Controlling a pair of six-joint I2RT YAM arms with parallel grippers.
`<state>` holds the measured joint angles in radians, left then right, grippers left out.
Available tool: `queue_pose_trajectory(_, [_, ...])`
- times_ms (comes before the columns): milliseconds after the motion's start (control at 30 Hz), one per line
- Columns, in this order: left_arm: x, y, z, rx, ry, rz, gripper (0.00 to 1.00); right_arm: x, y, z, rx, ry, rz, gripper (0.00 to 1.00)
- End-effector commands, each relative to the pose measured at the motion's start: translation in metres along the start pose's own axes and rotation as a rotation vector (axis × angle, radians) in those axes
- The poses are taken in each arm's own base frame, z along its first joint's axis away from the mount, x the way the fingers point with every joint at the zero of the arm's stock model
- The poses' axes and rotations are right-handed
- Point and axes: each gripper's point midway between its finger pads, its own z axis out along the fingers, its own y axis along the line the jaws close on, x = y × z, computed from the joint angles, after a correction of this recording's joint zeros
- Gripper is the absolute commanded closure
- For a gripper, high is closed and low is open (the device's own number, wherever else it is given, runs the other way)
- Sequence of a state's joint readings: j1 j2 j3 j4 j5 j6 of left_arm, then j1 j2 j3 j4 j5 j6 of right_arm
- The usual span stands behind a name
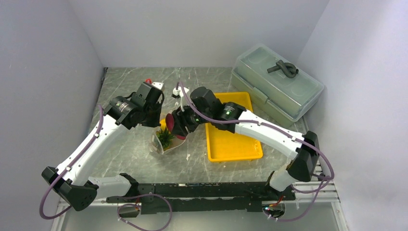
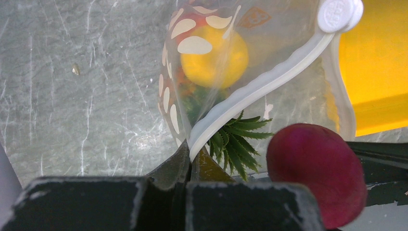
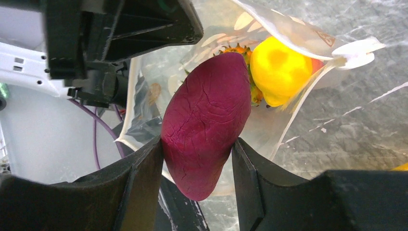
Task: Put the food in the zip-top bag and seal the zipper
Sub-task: Place the fake fruit in the zipper food storage bag.
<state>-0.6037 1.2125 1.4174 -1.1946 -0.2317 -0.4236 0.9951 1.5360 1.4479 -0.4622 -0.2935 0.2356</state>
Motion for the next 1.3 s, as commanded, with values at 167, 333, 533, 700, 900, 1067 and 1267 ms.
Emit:
queue_pose_trajectory(167, [-0.004, -0.003, -0.008, 0.035, -0.035, -0.010, 1.00, -0.012, -0.009, 0.013, 0.077, 0.058, 0.056, 0.89])
queue_pose_trajectory(333, [-0.002, -0.003, -0.010, 0.037, -0.032, -0.010, 1.00, -0.014, -0.019, 0.018, 0.138, 0.078, 0.086, 0.84])
queue_pose_trajectory(533, [-0.001, -0.002, -0.012, 0.042, -0.035, -0.012, 1.00, -0.011, -0.032, 0.024, 0.210, 0.102, 0.114, 0.77])
queue_pose_trajectory(700, [0.001, -0.002, -0.013, 0.047, -0.035, -0.017, 1.00, -0.011, -0.037, 0.026, 0.242, 0.105, 0.134, 0.57])
queue_pose_trajectory(900, [0.002, -0.002, -0.013, 0.047, -0.035, -0.016, 1.00, -0.012, -0.040, 0.027, 0.261, 0.097, 0.143, 0.38])
queue_pose_trajectory(1067, [0.002, -0.002, -0.013, 0.049, -0.035, -0.019, 1.00, -0.017, -0.041, 0.025, 0.275, 0.076, 0.149, 0.29])
queue_pose_trajectory(1267, [0.002, -0.001, -0.014, 0.045, -0.036, -0.017, 1.00, -0.021, -0.040, 0.019, 0.277, 0.048, 0.155, 0.26])
